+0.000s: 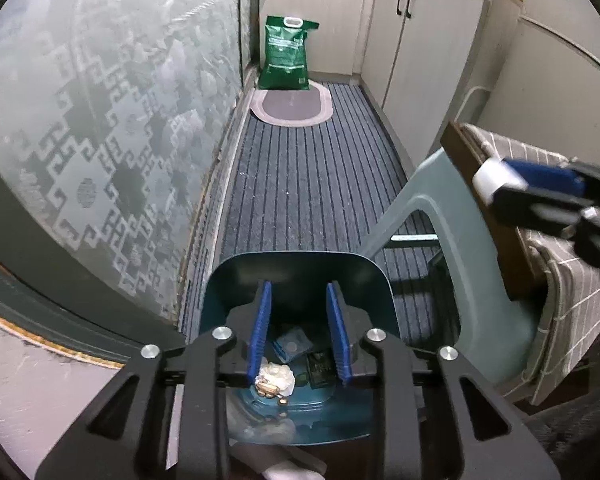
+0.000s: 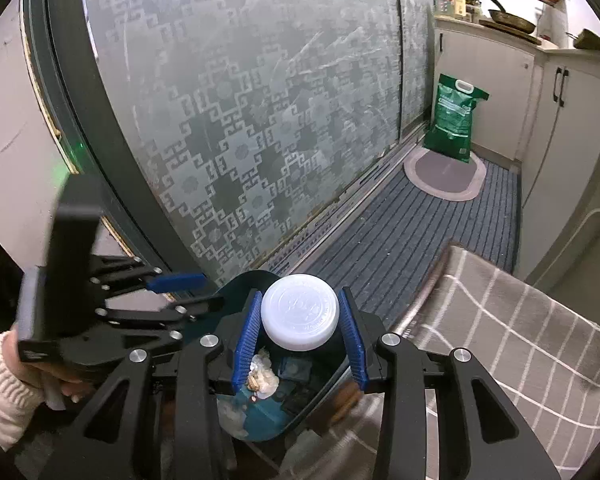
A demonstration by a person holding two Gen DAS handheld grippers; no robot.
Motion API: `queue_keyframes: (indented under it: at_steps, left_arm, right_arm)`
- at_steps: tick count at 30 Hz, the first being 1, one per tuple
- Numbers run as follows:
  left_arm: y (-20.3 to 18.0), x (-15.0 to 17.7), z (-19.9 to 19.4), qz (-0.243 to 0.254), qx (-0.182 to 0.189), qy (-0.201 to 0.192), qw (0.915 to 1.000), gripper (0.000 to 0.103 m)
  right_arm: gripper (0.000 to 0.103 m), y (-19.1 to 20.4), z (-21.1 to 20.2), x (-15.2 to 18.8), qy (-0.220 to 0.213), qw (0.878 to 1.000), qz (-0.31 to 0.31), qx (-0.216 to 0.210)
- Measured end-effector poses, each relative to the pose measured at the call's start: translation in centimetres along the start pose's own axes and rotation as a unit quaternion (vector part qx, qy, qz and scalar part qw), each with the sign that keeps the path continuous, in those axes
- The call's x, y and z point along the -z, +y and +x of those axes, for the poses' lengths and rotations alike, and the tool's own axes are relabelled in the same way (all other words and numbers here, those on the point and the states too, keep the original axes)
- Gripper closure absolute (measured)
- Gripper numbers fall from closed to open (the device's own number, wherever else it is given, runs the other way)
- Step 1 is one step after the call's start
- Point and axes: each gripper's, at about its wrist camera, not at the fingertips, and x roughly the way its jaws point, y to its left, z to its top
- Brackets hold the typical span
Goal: Collect trash
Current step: 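Carry the white container and white cap over the teal bin with both grippers, then open both grippers over the teal bin to drop the items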
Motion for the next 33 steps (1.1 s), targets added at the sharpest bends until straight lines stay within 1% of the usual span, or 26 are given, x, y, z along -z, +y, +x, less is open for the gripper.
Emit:
queue_keyframes:
  at_steps: [4,8,15,22,23,24,25,32,33]
  left_arm:
    - [1.2,0.1,-2.0,-0.01,0.003,-0.02,0.9998,0.08]
    - [2.2,0.1,-4.0,-0.021,0.006,-0.04,0.999,0.083]
    - [3.7,0.0,-6.8,-0.034,0.008,-0.07,0.9969,0.084]
    - [3.5,0.4,-9.0,-0.032,0.016,-0.09,0.9954,0.084]
    - [3.6,0.5,-9.2,-0.031,0.016,-0.09,0.9953,0.084]
    - [3.6,0.5,-9.3,-0.031,0.016,-0.091,0.9952,0.084]
    - [3.7,0.6,-9.4,-0.031,0.015,-0.091,0.9952,0.084]
    - [4.4,0.8,-9.9,-0.033,0.012,-0.093,0.995,0.084]
    - [4.4,0.8,-10.0,-0.033,0.013,-0.094,0.995,0.084]
  right_arm:
    - [0.064,1.1,1.8,-0.3,0.016,1.0,-0.005,-0.002]
    - [0.064,2.3,3.6,-0.2,0.038,0.999,-0.01,-0.005]
    - [0.064,4.1,7.1,0.6,0.083,0.996,-0.025,-0.005]
    - [0.063,5.2,10.0,1.4,0.116,0.993,-0.027,-0.002]
    - [0.062,5.3,10.3,1.4,0.12,0.992,-0.025,-0.002]
    - [0.053,5.3,10.5,1.4,0.122,0.992,-0.022,0.001]
    - [0.048,5.4,10.6,1.4,0.121,0.992,-0.019,0.002]
    - [0.049,6.1,10.9,1.7,0.132,0.991,-0.029,-0.008]
    - [0.05,6.3,10.9,1.7,0.134,0.991,-0.029,-0.009]
